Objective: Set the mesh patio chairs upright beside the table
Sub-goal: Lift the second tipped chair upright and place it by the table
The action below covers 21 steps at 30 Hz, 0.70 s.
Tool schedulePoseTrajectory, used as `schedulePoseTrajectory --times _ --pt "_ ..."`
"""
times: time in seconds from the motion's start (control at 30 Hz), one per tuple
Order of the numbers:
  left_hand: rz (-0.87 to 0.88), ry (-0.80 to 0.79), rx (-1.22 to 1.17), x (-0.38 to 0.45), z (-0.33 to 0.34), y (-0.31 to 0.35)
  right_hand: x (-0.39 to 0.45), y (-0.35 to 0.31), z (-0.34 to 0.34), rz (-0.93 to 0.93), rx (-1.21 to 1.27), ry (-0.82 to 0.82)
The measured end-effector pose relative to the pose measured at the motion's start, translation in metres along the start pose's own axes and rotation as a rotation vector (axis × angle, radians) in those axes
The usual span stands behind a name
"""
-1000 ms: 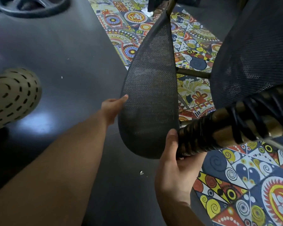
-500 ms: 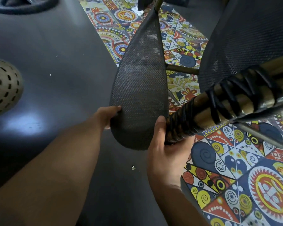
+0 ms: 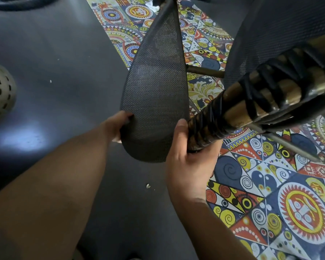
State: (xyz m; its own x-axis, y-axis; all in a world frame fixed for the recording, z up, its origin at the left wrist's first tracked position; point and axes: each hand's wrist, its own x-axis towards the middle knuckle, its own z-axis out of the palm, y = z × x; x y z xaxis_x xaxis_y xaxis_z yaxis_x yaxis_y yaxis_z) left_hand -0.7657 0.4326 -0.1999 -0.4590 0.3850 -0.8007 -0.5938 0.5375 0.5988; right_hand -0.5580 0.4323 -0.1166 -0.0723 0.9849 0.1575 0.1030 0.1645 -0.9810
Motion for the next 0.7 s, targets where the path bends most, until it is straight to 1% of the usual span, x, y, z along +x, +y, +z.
schedulePoseTrajectory --times 0.07,0.17,0.33,0.57,0.7 --pt "0.025 -0.035 -0.013 -0.002 -0.002 0.005 0.005 -0.006 -0.001 -0.027 0.011 0.015" --pt "0.073 -0.042 -0.026 -0.014 -0.004 0.013 0.014 -0.021 -0.009 -0.072 0.022 0.038" --pt "0.11 -0.036 -0.02 -0.059 -0.005 0.036 0.017 -0.062 -0.022 -0.097 0.034 0.034" --pt "0.037 0.113 -0.029 -0.137 -0.044 0.086 0.001 -0.151 -0.038 0.11 0.127 0.011" --pt "0.074 0.209 -0.05 -0.188 -0.052 0.112 0.001 -0.2 -0.048 0.231 0.132 0.001"
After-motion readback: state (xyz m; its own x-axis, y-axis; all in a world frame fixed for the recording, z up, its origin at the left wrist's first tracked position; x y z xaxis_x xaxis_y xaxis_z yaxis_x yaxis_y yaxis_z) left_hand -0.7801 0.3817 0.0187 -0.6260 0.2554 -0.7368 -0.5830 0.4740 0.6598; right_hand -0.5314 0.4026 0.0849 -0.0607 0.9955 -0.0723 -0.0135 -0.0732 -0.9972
